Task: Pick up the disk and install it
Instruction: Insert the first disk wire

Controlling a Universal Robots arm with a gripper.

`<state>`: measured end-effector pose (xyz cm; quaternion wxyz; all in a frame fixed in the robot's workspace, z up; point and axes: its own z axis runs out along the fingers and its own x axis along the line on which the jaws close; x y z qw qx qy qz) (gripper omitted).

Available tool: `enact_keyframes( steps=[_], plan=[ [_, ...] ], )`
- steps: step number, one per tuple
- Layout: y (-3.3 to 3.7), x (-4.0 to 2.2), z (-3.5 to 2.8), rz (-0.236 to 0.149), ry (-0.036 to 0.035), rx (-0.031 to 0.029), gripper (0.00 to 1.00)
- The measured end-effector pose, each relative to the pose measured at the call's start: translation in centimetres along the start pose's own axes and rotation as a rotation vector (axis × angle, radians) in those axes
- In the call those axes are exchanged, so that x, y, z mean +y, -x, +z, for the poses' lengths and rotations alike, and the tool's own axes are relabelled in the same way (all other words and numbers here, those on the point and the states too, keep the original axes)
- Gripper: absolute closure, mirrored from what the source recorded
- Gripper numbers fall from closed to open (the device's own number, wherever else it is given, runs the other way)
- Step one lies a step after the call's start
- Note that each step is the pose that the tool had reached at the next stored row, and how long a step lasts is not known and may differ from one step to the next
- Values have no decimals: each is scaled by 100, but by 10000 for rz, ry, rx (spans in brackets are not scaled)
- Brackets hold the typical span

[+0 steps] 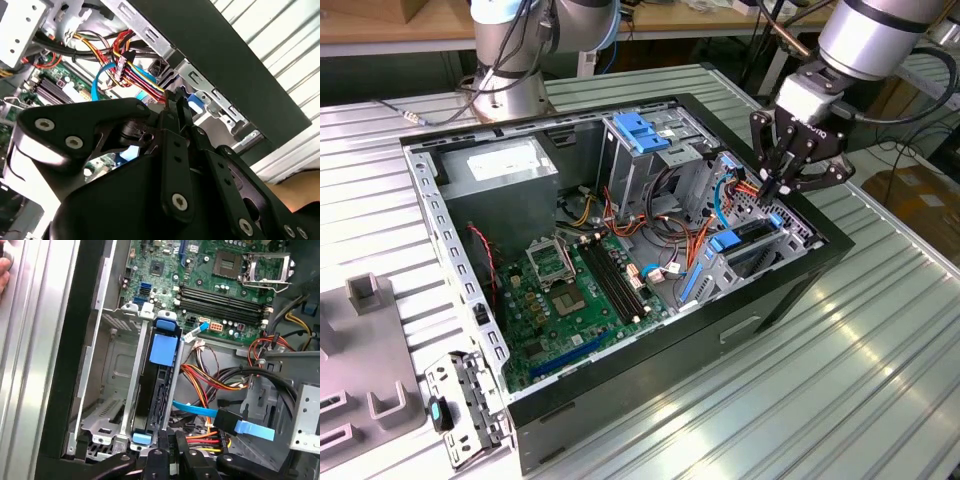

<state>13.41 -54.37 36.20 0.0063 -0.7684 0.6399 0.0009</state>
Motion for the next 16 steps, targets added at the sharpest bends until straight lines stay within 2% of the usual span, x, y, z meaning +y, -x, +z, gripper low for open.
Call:
enact_keyframes(
  steps=[2, 5, 10, 16],
  plan=[
    [0, 1, 2, 279, -3, 1, 83],
    [2, 12, 5, 468, -5, -1, 83],
    [17, 107, 7, 483, -6, 0, 83],
    [20, 119, 7, 482, -5, 4, 83]
  ],
)
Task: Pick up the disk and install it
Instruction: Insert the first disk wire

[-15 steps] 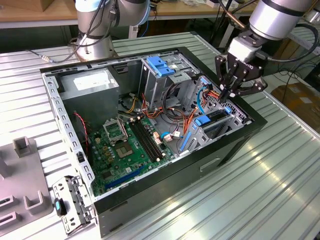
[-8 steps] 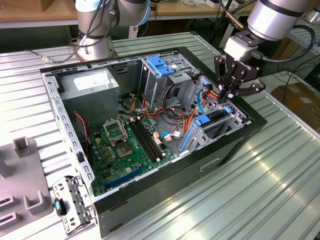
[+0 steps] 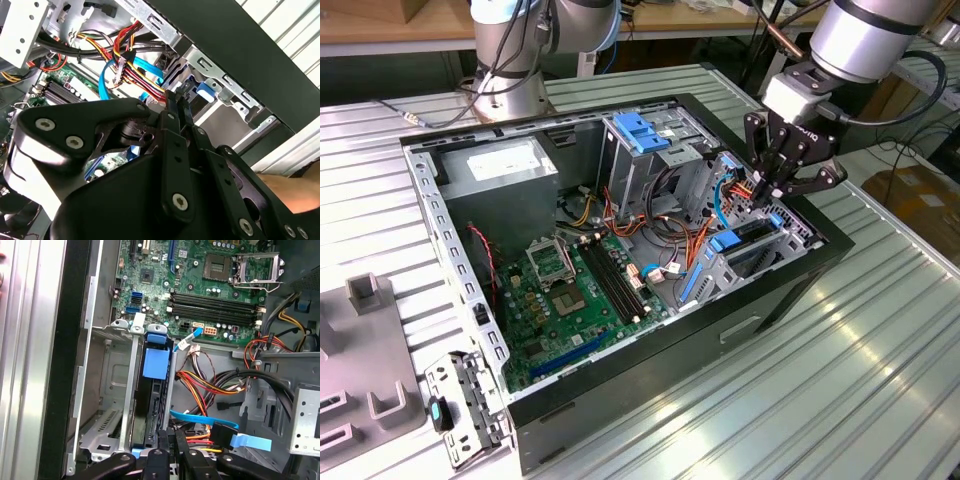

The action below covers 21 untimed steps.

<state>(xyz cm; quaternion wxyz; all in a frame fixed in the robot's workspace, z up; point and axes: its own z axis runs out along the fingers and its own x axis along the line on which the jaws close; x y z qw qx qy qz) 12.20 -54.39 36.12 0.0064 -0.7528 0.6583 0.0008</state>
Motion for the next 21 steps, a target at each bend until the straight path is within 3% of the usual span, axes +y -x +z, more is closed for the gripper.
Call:
enact_keyframes(
  steps=[12, 17, 21],
  plan=[
    [-17, 2, 0, 0, 0, 0, 83],
    [-119, 19, 1, -1, 0, 0, 83],
    [-136, 27, 15, 176, -2, 1, 83]
  ],
)
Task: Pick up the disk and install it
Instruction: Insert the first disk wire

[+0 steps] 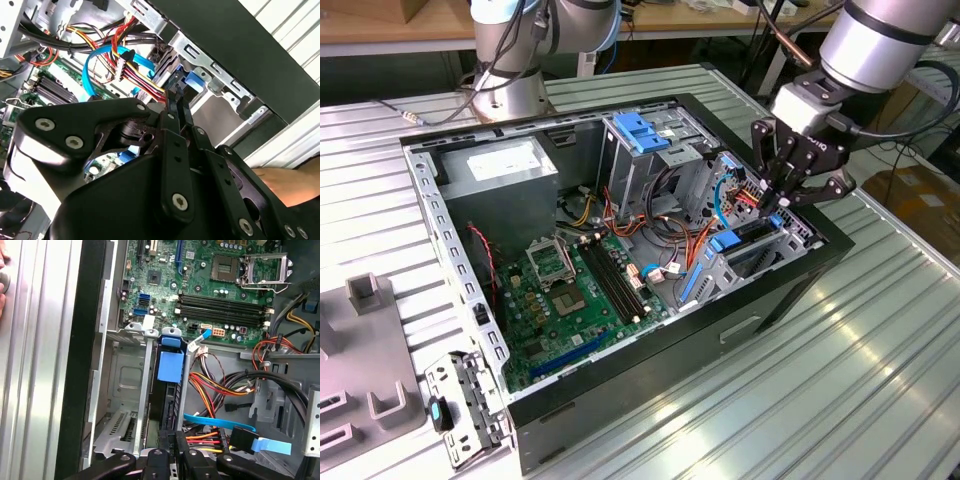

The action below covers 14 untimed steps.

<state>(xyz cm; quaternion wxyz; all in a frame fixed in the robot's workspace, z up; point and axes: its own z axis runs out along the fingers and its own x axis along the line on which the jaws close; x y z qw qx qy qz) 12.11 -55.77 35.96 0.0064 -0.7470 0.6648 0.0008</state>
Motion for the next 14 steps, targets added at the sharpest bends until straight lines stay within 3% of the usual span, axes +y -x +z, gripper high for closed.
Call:
enact_keyframes(
  steps=[6, 14],
  plan=[
    [3, 19, 51, 347, -27, 6, 83],
    [14, 55, 67, 819, -75, 16, 83]
  ],
)
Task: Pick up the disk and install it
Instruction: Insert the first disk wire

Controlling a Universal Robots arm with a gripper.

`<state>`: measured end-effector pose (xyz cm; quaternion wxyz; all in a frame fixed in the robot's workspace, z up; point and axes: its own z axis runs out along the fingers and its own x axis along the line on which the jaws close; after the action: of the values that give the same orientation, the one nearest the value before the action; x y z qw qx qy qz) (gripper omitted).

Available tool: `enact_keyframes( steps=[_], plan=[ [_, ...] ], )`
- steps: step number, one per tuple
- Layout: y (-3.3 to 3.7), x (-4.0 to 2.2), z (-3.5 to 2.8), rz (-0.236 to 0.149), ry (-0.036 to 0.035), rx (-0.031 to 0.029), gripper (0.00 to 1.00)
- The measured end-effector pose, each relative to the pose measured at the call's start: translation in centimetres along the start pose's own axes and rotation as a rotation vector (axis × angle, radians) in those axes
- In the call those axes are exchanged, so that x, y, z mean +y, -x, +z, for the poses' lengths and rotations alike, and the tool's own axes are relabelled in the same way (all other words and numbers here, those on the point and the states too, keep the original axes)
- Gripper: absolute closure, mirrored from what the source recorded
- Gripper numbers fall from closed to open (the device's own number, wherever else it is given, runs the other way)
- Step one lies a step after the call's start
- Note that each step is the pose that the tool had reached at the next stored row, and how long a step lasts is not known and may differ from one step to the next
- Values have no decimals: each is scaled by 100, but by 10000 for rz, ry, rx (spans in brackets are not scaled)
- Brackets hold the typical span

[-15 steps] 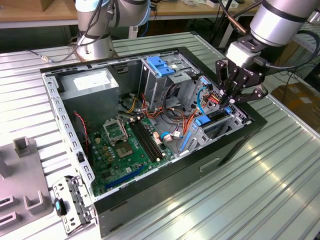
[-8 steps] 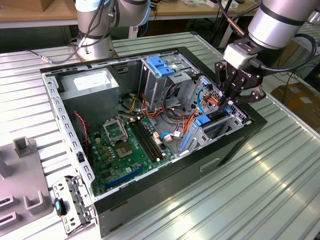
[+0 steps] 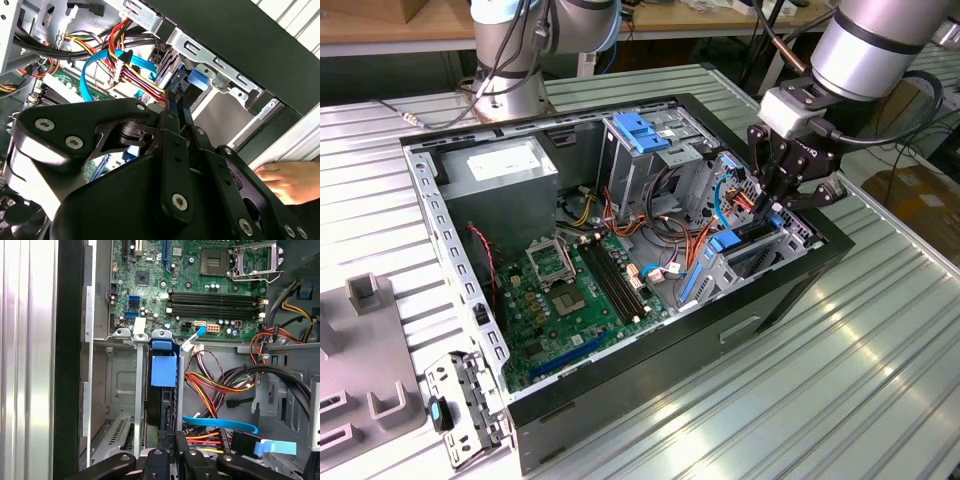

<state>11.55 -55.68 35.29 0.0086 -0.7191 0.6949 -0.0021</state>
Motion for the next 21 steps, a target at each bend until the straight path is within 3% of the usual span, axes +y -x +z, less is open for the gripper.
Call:
enact_keyframes(
  steps=[4, 8, 21],
  plan=[
    [0, 0, 20, -1, -1, -9, 83],
    [-7, 1, 42, -2, -2, -66, 83],
    [-18, 5, 79, 186, -5, -79, 83]
  ],
)
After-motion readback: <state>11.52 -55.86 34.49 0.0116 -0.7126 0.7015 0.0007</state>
